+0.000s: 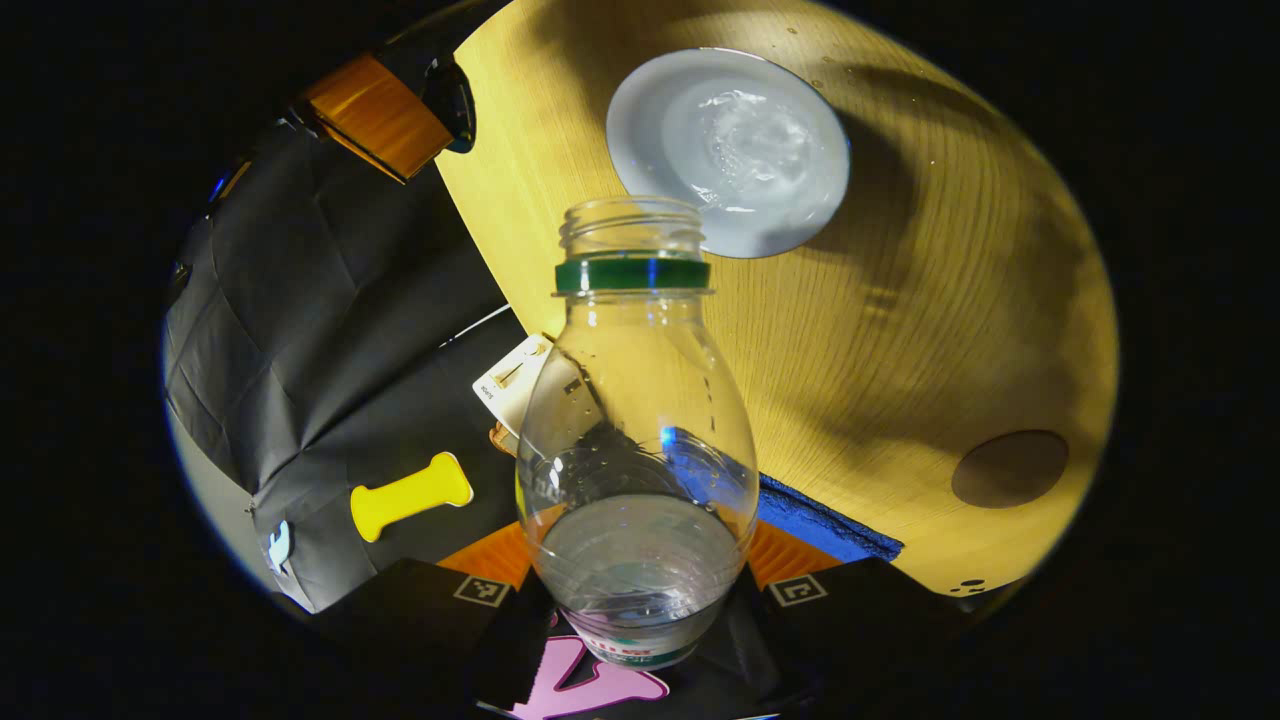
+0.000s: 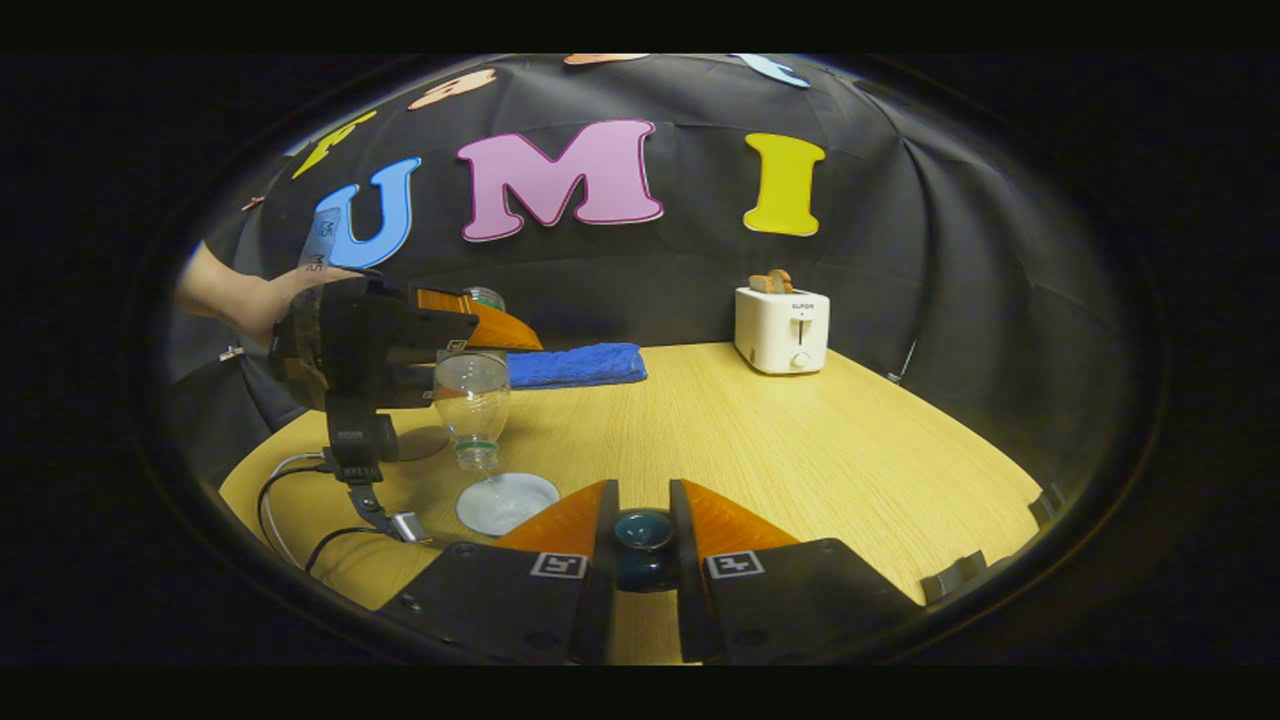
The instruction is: Open the teacup lid with one hand, grasp the water bottle and pour water into the teacup with the other hand; after pouring, place the water bottle on the coaster and then close the teacup lid.
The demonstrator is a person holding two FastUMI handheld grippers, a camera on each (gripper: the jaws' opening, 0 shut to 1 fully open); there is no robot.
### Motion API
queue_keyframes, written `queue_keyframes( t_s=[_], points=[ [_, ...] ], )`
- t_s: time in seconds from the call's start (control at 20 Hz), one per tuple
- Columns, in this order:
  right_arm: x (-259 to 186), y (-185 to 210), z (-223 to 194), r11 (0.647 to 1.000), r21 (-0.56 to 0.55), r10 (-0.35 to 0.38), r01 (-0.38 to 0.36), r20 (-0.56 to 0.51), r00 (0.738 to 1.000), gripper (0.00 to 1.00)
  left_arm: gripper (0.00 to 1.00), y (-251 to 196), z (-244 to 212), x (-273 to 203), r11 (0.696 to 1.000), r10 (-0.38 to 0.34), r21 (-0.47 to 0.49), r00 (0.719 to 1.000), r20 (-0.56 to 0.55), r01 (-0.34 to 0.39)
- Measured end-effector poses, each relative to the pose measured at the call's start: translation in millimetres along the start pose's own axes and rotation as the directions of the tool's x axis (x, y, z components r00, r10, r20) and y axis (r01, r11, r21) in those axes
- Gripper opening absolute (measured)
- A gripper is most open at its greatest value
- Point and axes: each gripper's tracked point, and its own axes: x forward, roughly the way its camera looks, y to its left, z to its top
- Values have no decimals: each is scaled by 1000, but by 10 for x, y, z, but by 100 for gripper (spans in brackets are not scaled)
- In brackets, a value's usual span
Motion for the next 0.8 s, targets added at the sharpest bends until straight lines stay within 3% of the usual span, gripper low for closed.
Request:
queue_keyframes(
  t_s=[0.2,0.25,0.3,0.35,0.45,0.5,0.6,0.7,0.8],
  points=[
    [16,-2,28,1000,3,1,-1,6,1000,24,78,-53,-13,-41,999,-8,-42,1000,-9,8],
    [10,-8,50,1000,4,0,0,12,1000,28,78,-63,-16,-58,998,-3,-63,1000,-13,2],
    [5,-17,61,1000,4,0,0,16,1000,24,78,-62,-27,-74,995,3,-98,1000,-14,-4],
    [6,-25,60,1000,3,-1,1,17,1000,29,78,-104,-81,-91,986,-2,-164,1000,-16,-1],
    [6,-40,54,1000,11,2,-2,16,1000,24,78,-209,-156,-140,940,-15,-341,1000,-19,7],
    [12,-58,28,1000,16,1,-1,10,1000,24,78,-279,-179,-177,892,-28,-451,999,-21,16],
    [14,-84,-7,1000,20,0,0,-7,1000,29,78,-345,-293,-307,741,-19,-671,999,-36,-10],
    [19,-99,18,1000,10,3,-3,-13,1000,28,77,-413,-475,-428,527,-15,-849,998,-67,-49],
    [46,-90,56,1000,-11,9,-9,-11,1000,24,77,-514,-697,-525,266,-30,-959,993,-115,-103]
  ],
)
